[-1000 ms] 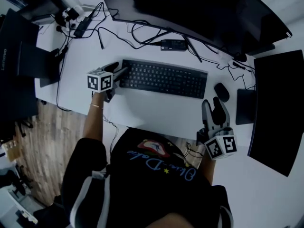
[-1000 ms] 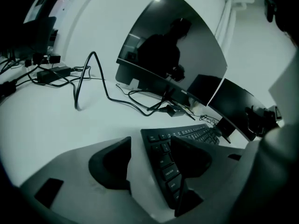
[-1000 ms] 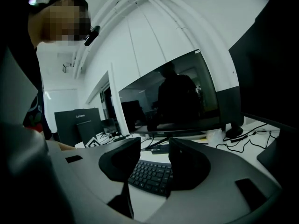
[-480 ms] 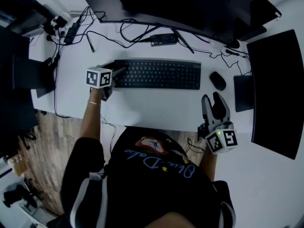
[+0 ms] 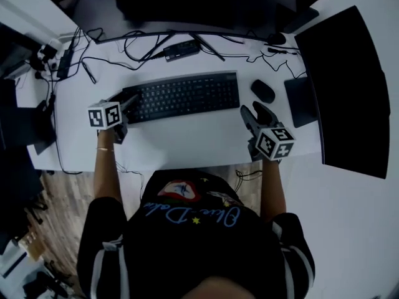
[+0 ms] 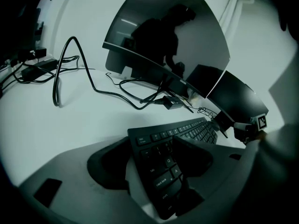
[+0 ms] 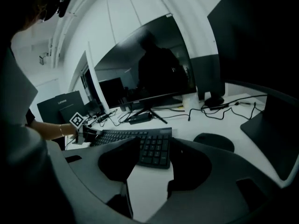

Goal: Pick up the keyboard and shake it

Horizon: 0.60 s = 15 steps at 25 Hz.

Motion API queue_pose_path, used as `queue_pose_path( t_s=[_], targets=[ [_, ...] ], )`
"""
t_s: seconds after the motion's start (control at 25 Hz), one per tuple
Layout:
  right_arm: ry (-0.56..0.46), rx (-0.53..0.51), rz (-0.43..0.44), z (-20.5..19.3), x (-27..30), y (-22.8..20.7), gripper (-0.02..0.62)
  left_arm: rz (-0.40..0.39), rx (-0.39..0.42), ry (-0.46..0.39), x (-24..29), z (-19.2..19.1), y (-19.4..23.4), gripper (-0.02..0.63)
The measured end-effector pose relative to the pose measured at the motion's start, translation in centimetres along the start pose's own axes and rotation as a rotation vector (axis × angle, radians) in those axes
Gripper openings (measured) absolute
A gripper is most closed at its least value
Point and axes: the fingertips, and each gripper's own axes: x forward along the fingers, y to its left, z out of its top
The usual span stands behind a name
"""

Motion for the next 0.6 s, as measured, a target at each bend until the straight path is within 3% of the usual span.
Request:
queue_pose_path(
  t_s=[0.24,0.6],
  targets=[
    [0.136,0.075,0.012,-3.2,4.1,-2.6,0.175,0.006,0.008,-0.002,0.1,0.0,-0.3,0.268],
    [0.239,0.118,0.029,-5.1,6.8,-3.5,0.199,0.017,-0.005,-0.008,0.1,0.1,-0.3,0.268]
  ],
)
